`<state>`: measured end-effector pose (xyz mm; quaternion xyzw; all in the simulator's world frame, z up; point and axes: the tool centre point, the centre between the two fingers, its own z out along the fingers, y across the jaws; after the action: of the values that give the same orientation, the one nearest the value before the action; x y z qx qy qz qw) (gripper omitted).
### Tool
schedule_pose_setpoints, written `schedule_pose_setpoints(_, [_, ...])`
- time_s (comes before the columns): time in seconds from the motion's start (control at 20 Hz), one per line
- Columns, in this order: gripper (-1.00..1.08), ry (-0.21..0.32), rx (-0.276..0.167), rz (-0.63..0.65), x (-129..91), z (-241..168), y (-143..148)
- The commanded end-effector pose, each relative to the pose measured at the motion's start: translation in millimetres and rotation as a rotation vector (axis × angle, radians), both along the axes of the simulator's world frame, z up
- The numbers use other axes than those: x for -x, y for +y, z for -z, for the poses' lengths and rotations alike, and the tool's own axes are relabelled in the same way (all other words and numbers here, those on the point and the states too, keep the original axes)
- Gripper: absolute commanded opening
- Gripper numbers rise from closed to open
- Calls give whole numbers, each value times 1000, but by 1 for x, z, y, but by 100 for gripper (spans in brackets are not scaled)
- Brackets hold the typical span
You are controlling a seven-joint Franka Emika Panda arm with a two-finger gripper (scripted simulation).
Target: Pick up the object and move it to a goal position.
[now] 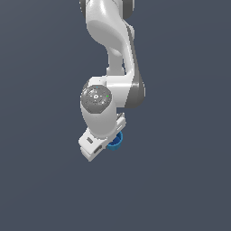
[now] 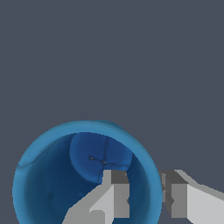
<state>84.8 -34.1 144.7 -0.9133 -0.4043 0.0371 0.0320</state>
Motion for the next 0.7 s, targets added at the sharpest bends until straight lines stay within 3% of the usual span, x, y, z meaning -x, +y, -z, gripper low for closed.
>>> schedule_pose_setpoints(0.0, [-100, -4, 0, -1, 0, -29, 3])
schedule_pose_setpoints(0.65, [-100, -4, 0, -1, 5, -170, 17])
